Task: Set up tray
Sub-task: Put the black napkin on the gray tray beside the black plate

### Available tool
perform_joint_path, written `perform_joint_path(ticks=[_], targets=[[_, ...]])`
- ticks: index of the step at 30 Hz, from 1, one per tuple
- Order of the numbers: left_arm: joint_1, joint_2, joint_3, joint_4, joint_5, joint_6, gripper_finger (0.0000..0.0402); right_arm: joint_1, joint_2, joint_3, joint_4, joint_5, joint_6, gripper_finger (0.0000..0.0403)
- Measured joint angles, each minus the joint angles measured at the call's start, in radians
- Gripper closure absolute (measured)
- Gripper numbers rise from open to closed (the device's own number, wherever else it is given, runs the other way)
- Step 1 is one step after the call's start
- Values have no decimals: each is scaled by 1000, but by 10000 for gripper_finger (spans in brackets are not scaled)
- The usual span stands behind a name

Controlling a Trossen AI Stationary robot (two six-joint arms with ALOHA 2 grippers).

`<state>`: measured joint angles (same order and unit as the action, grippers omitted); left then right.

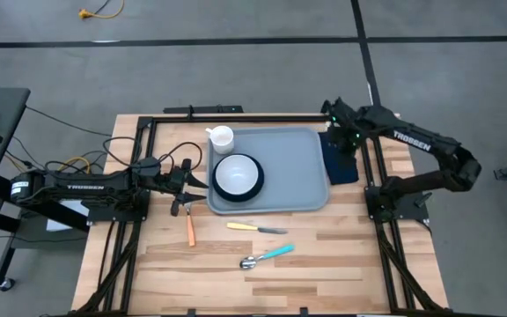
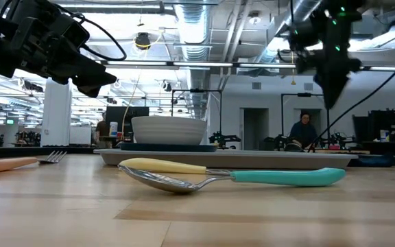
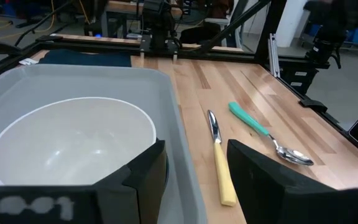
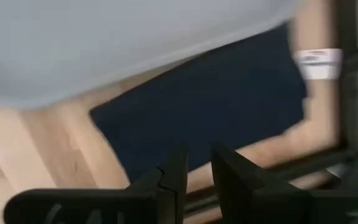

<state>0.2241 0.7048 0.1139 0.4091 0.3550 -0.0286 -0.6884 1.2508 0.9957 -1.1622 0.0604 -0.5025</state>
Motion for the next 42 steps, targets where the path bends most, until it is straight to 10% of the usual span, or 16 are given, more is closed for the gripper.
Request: perform_joint_path(ticks=[13, 42], targets=[[0, 0, 0, 0, 5, 45, 242, 7, 27, -218, 135, -87, -29, 339], [-2, 0, 0, -23, 6, 46, 242, 58, 47, -235, 173, -33, 54, 338]])
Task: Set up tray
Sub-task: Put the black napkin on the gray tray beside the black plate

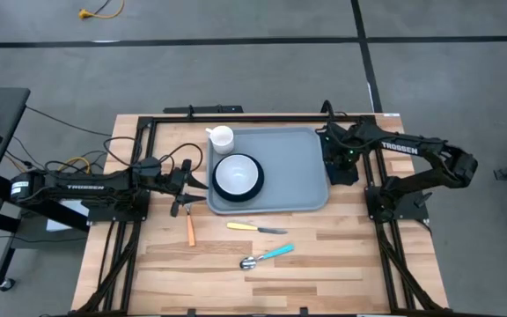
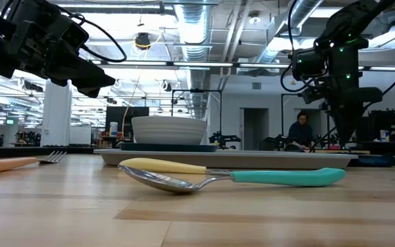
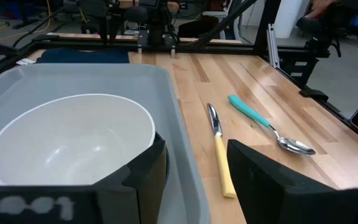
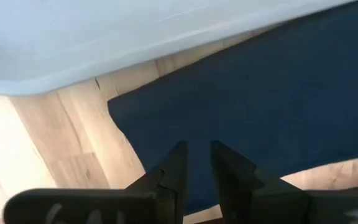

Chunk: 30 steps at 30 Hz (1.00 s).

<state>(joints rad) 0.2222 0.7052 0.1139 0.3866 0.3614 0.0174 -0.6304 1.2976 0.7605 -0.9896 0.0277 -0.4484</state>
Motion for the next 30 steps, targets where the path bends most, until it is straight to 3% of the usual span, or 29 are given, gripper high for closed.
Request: perform_joint_path(ticks=[5, 17, 22, 30], targets=[[0, 0, 0, 0, 0, 0, 242, 0, 0, 0, -5, 0, 106, 316], [0, 0, 0, -6, -1, 1, 242, 0, 2, 0, -24, -3, 89, 201], [0, 0, 0, -8, -1, 1, 242, 1, 71, 1, -26, -3, 73, 194], [0, 0, 0, -8, -1, 1, 242, 1, 329, 7, -5, 9, 46, 210]])
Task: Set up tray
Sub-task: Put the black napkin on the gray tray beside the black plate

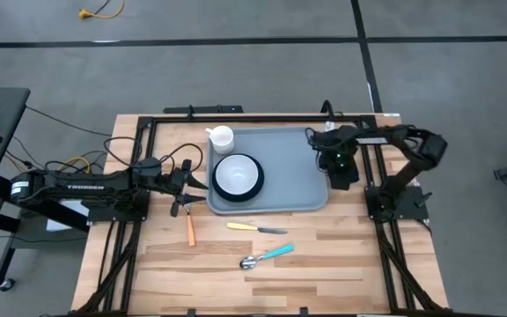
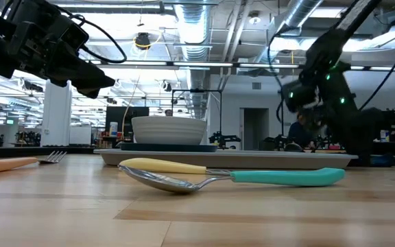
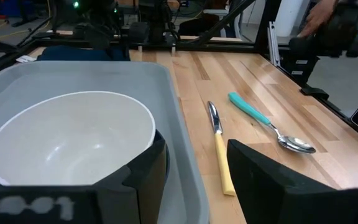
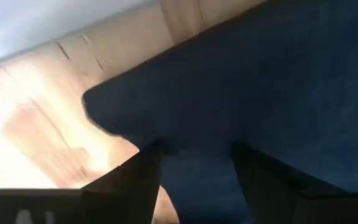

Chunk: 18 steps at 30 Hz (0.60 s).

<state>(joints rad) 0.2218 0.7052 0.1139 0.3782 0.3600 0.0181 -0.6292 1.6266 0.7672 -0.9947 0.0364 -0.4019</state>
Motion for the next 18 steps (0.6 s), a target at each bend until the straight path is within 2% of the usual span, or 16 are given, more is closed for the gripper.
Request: perform_joint_path(ticks=[7, 15, 18], targets=[[0, 0, 0, -1, 1, 0, 242, 2, 131, 15, -58, 55, -19, 224], [0, 0, 0, -5, 1, 0, 242, 0, 91, 23, -59, 51, -25, 237], [0, 0, 0, -6, 0, 0, 242, 0, 91, 24, -55, 52, -28, 262]])
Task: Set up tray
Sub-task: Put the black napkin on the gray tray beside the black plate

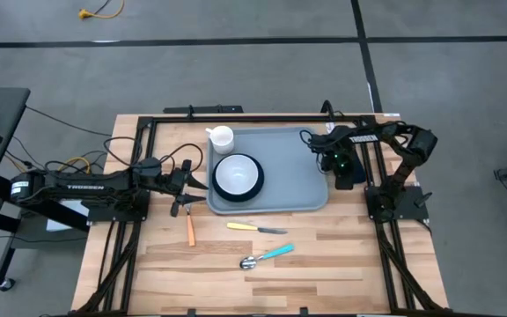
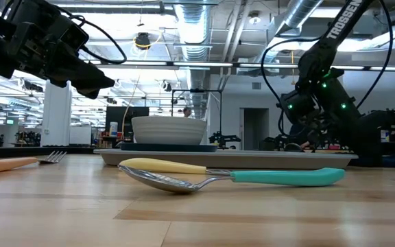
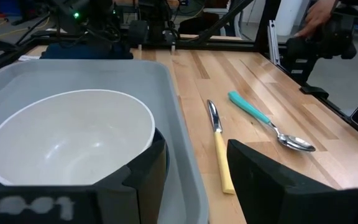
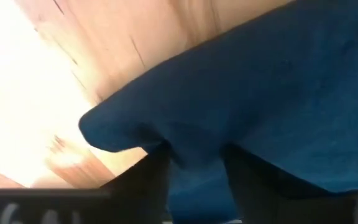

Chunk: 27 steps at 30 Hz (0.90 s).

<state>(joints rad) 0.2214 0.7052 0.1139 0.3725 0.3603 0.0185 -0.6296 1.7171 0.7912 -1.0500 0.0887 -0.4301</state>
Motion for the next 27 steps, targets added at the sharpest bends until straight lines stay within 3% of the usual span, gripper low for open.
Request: perform_joint_path(ticks=[5, 7, 18, 27], targets=[[0, 0, 0, 0, 0, 0, 242, -2, -1, 3, 4, -15, -31, 365], [0, 0, 0, 0, 0, 0, 242, -10, -2, 4, 0, -23, -34, 390], [0, 0, 0, 0, 0, 1, 242, -34, -6, 40, -71, -13, 35, 400], [0, 0, 0, -1, -1, 5, 242, 20, -162, 119, -231, 0, 106, 402]])
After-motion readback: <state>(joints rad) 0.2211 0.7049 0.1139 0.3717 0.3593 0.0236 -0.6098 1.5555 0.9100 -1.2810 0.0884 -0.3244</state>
